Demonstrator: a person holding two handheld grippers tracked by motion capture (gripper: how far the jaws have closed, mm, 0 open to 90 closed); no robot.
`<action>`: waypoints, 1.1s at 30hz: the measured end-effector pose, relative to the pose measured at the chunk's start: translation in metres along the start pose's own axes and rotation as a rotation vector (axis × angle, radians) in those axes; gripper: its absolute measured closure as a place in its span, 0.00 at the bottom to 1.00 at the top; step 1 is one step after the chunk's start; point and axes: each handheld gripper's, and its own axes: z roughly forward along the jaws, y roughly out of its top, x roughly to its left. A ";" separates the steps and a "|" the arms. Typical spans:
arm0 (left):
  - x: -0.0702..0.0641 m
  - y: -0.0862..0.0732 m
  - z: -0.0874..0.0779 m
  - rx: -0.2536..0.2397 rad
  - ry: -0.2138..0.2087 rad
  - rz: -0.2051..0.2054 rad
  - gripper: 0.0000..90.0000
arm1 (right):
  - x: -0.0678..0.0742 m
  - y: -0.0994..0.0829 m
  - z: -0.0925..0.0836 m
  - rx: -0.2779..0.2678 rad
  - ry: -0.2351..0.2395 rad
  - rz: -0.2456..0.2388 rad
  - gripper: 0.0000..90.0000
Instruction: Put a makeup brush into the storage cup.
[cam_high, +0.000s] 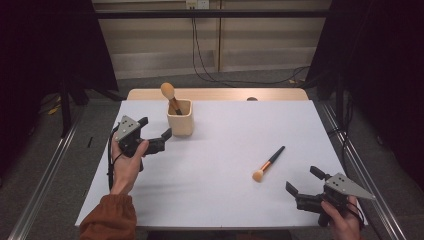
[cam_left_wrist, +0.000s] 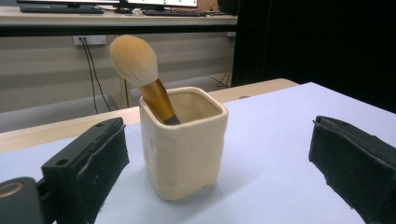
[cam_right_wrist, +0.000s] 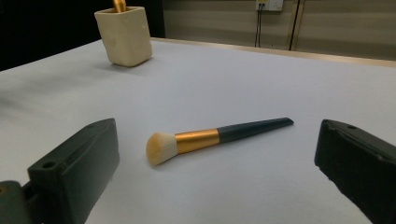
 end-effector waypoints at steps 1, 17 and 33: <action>-0.001 -0.002 -0.004 0.006 0.003 0.006 0.05 | 0.000 0.000 0.000 0.001 0.000 0.002 0.00; -0.021 -0.022 -0.044 0.057 0.010 -0.002 0.05 | 0.000 0.002 0.001 -0.016 -0.002 0.017 0.00; -0.038 -0.033 -0.080 0.066 -0.034 0.063 0.05 | 0.000 0.002 0.002 -0.019 -0.005 0.008 0.00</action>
